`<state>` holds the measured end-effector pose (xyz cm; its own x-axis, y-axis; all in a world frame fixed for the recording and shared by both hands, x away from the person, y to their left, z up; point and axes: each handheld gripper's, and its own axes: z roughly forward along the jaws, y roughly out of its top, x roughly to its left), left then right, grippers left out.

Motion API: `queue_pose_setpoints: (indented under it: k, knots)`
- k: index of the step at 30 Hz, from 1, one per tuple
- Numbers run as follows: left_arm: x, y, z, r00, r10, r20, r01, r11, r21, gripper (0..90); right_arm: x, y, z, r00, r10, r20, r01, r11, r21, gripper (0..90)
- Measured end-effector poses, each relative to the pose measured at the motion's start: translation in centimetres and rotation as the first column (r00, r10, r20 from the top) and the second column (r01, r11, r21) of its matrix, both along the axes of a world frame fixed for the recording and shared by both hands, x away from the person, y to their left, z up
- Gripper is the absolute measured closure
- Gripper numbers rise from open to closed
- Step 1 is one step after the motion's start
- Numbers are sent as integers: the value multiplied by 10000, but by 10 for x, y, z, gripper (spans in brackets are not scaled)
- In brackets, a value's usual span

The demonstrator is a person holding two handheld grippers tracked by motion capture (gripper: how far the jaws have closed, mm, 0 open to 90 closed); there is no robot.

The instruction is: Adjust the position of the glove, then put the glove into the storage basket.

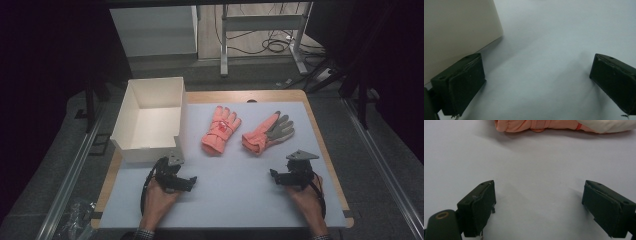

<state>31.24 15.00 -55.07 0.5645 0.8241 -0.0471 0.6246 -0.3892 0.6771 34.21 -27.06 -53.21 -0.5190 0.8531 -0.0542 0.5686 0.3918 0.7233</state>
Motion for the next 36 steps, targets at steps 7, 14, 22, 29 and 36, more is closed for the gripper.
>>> queue_pose_setpoints:
  k: [7, 14, 22, 29, 36]
  knots:
    - [0, 0, 0, 10000, 1, 2, -1, 10000, -43, 0, 0, 0, 0, 10000, -6, -12, 6, 10000, 5, 120]
    - [-1, 1, -1, 10000, 9, 90, -8, 10000, -81, 0, 0, 0, 0, 10000, -11, -32, 11, 10000, -2, 119]
    - [-1, 1, -1, 10000, 15, 90, -14, 10000, -99, 0, 1, 0, 1, 9999, -40, -119, 40, 10000, -6, 116]
    - [-1, 1, -1, 10000, 15, 83, -14, 9999, -104, 0, 1, 0, 1, 9999, -46, -135, 45, 10000, -17, 117]
    - [-1, 1, -1, 10000, 13, 86, -12, 9999, -101, 0, 7, 3, 7, 9997, -32, -237, 27, 9997, -227, 153]
